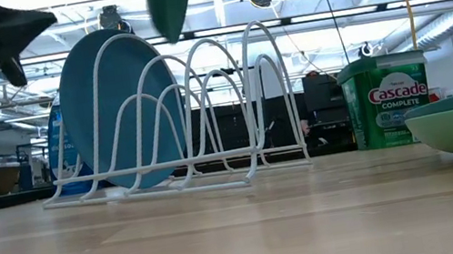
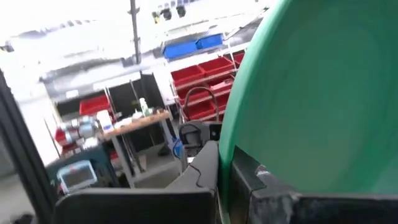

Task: Sort dishes
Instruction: Put the green plate into the white dish rack

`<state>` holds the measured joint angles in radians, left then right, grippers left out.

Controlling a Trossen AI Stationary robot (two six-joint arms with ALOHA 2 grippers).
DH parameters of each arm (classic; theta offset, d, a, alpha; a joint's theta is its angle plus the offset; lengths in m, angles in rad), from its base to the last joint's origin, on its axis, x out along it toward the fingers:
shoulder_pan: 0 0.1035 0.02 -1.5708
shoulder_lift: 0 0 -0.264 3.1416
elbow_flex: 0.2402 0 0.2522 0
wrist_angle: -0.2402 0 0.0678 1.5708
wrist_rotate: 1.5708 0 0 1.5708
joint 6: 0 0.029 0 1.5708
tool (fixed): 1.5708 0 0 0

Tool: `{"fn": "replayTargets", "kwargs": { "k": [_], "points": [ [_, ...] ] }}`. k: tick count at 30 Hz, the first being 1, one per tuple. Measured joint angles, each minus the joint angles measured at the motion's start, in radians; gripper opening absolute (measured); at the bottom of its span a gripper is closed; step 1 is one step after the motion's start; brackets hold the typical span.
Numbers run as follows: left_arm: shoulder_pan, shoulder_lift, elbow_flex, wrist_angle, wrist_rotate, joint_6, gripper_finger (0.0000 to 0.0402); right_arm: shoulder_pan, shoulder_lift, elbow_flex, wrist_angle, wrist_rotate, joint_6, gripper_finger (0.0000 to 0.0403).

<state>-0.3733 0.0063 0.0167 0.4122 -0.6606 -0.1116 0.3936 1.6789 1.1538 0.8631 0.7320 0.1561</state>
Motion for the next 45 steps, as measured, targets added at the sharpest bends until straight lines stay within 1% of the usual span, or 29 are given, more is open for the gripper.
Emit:
{"fn": "replayTargets", "kwargs": {
  "k": [6, 8, 12, 16, 20, 26, 29, 32, 40, 43, 45],
  "points": [
    [0.000, 0.000, 0.000, 0.103, 0.000, 0.138, 0.0000, -0.027, 0.163, 0.000, 0.301, 0.003, 0.070, 0.0001],
    [0.000, 0.000, 0.000, 0.120, 0.000, 0.166, 0.0000, -0.033, 0.200, 0.000, 0.347, 0.032, 0.099, 0.0001],
    [0.000, 0.000, 0.000, 0.146, 0.000, 0.225, 0.0000, -0.044, 0.240, 0.002, 0.337, 0.126, 0.185, 0.0001],
    [0.000, 0.000, 0.000, 0.149, -0.005, 0.248, 0.0000, -0.061, 0.257, 0.002, 0.322, 0.134, 0.260, 0.0001],
    [0.000, 0.000, 0.000, 0.150, -0.006, 0.282, 0.0000, -0.076, 0.263, 0.002, 0.305, 0.138, 0.288, 0.0003],
    [0.000, 0.000, 0.000, 0.150, -0.006, 0.284, 0.0000, -0.108, 0.263, 0.003, 0.196, 0.104, 0.373, 0.0011],
    [0.000, 0.000, 0.000, 0.149, -0.006, 0.283, 0.0000, -0.114, 0.263, 0.003, 0.136, 0.066, 0.380, 0.0029],
    [0.000, 0.000, 0.000, 0.148, -0.006, 0.284, 0.0000, -0.118, 0.263, 0.003, 0.125, 0.047, 0.383, 0.0057],
    [0.000, 0.000, 0.000, 0.148, -0.006, 0.284, 0.0000, -0.121, 0.263, 0.003, 0.126, 0.047, 0.365, 0.0144],
    [0.000, 0.000, 0.000, 0.148, -0.007, 0.284, 0.0000, -0.123, 0.263, 0.003, 0.126, 0.056, 0.339, 0.0167],
    [0.000, 0.000, 0.000, 0.148, -0.007, 0.284, 0.0000, -0.129, 0.263, 0.003, 0.129, 0.070, 0.349, 0.0177]
  ]
}}
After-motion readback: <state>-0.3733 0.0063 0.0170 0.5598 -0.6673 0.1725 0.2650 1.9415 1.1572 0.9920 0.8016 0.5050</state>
